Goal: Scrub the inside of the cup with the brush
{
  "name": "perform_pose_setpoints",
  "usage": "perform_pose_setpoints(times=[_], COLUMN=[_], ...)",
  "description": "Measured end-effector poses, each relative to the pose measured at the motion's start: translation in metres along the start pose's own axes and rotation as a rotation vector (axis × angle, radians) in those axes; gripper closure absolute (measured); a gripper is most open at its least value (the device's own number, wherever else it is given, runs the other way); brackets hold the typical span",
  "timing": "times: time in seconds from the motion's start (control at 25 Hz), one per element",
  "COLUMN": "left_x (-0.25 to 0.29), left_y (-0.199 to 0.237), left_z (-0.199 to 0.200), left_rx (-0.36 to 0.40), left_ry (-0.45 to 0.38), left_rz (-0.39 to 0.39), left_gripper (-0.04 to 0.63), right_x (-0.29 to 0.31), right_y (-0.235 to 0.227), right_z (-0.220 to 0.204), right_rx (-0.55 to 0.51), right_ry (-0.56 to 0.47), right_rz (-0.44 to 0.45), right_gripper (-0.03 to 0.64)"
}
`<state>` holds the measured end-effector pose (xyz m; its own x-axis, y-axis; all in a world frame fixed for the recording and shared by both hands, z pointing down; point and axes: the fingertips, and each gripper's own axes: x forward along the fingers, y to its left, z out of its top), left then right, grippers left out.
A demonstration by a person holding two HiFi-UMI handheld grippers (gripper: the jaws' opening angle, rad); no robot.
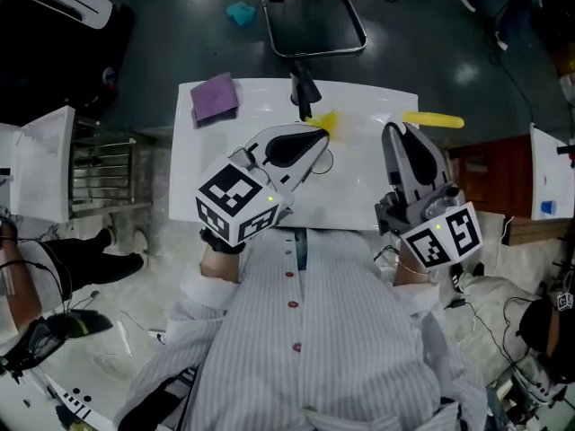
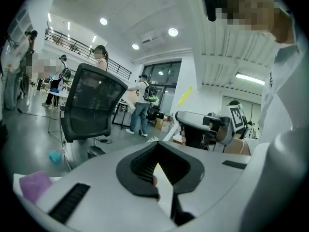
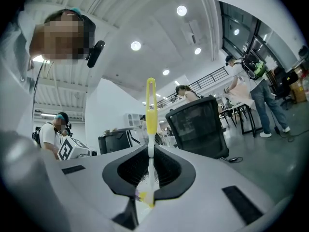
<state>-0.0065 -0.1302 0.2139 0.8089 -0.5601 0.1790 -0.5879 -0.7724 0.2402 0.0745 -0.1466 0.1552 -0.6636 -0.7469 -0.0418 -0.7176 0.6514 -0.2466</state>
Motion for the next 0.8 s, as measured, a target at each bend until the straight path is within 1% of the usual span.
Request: perform_pose_setpoints(times=[0.2,0.8], left_x=[-0.003,-0.003], left_y=[-0.002,-0.008], left_z=[-0.004,-0.013], left_rx=[0.021,0.013], left_ry=[0.009,0.032], left_rz=[-0.002,-0.009], left_gripper=[0.586,0.586], right_x=[-0.004,-0.013], right_y=[0.001,-0.001], right_z=[-0.007,-0.015], right_rx=[0.003,0.01], right_ry=[0.012,0.04], right_rz=[-0.012,-0.039], right_gripper=[0.56,0.56])
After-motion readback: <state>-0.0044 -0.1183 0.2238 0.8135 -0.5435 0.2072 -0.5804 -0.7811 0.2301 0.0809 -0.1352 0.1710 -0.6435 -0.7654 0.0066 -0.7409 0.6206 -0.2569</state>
